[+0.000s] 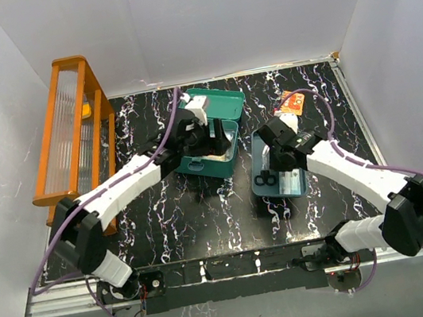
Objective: Organize the medicine kit
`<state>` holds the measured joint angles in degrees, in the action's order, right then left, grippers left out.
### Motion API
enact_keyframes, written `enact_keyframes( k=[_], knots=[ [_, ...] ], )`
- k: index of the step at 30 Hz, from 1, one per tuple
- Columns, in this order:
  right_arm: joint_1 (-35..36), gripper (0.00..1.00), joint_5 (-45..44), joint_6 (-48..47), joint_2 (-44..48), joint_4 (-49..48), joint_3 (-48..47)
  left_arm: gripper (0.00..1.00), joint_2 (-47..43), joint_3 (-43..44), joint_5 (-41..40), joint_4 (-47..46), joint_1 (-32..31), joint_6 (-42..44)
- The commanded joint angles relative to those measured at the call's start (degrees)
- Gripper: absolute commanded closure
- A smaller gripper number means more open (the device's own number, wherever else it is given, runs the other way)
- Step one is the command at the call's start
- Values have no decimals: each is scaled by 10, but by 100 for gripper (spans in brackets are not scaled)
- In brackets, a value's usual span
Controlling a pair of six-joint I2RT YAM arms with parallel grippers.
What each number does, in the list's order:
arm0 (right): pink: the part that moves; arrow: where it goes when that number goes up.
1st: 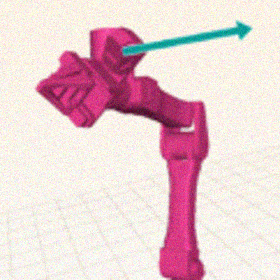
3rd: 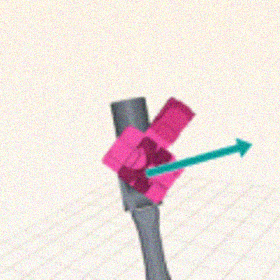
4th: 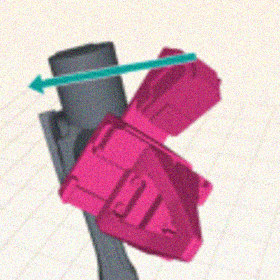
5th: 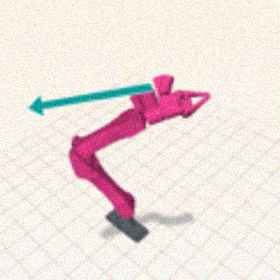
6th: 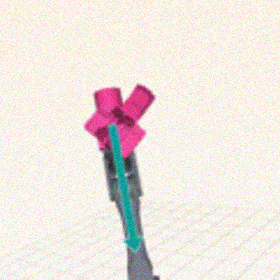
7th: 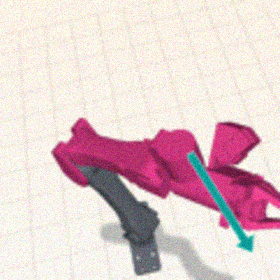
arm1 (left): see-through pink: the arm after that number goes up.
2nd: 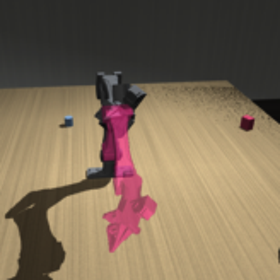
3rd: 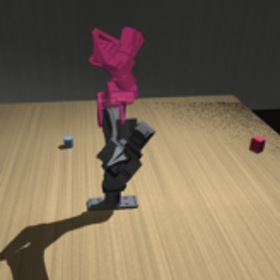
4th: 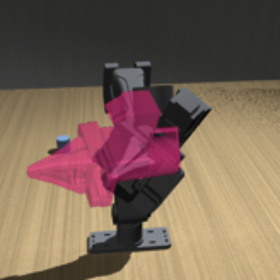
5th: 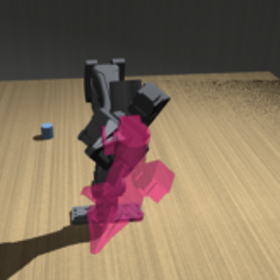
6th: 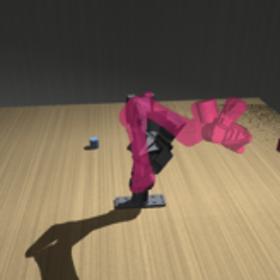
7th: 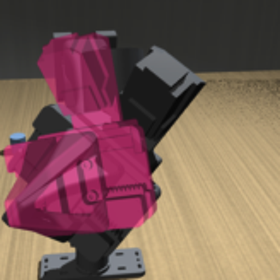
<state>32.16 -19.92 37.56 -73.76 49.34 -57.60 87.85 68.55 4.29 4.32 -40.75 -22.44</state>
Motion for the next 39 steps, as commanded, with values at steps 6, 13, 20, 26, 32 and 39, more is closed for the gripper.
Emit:
enact_keyframes(
  k=[6, 13, 20, 26, 32, 39],
  knots=[
    [-12, 100, -18, -7, 30, 49, -83, 50, 60, 42, 137, 8, -21, 25],
    [-13, 100, -17, -46, 21, 63, -145, 60, 40, -12, 172, 20, -31, 52],
    [-13, 100, -12, -79, 8, 75, -189, 62, 28, -23, 170, 49, -35, 85],
    [-12, 100, -10, -109, -2, 74, -203, 63, 3, -31, 216, 101, -34, 104],
    [-13, 100, -12, -134, -37, 63, -241, 62, -52, -94, 251, 84, -37, 66],
    [-12, 100, 23, -154, -80, 47, -290, 54, -91, -131, 292, 60, -39, 42]
  ],
)
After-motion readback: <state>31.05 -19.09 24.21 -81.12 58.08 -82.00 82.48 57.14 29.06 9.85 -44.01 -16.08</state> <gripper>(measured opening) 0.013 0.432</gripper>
